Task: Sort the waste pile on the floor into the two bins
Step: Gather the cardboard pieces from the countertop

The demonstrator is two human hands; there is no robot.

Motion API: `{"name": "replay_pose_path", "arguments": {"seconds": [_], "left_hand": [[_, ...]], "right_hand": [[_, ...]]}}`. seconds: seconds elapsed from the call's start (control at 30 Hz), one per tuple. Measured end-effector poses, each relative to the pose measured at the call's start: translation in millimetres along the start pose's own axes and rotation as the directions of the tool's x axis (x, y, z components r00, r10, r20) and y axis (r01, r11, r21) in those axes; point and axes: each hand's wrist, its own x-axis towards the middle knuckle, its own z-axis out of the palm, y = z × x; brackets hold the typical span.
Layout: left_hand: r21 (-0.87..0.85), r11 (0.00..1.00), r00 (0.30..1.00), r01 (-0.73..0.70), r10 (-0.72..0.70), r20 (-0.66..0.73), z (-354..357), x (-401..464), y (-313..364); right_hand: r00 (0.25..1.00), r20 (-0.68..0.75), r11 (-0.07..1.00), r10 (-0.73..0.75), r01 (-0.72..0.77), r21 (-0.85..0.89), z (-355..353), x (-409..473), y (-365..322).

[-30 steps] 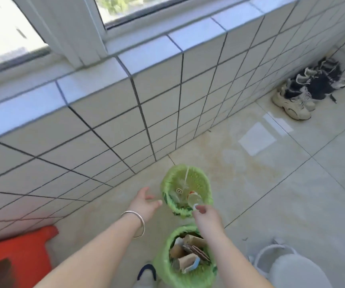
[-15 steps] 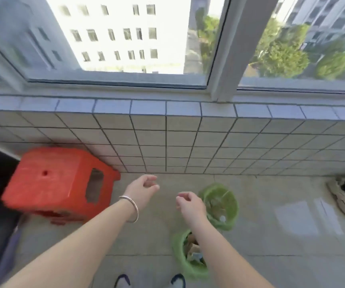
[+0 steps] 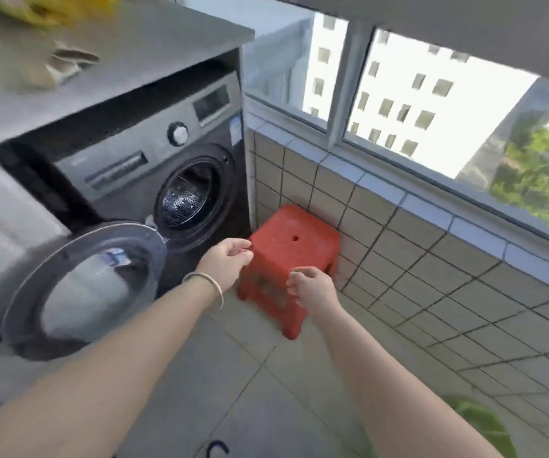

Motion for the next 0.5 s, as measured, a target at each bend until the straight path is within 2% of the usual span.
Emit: {"name": "replay_pose_path", "arguments": {"seconds": [0.2,0.3,0.5], "left_hand": [[-0.079,0.996,0.981,0.028,-0.043,-0.187,-127,9,-36],[-0.127,0.992,0.963,0.019,-0.053,-0.265,-172,15,-42],[-0.155,0.987,0.916,-0.028,-0.037,-0.4,-244,42,-27]], "right_hand": [[0.985,0.1,0.985,-0.141,0.149,-0.082,129,-11,-54],[0.943,0.174,0.933,-0.285,0.315,-0.176,177,-13,-89],[0.84,0.35,0.848,-0.415,0.496,-0.187,264,12,-165]]}}
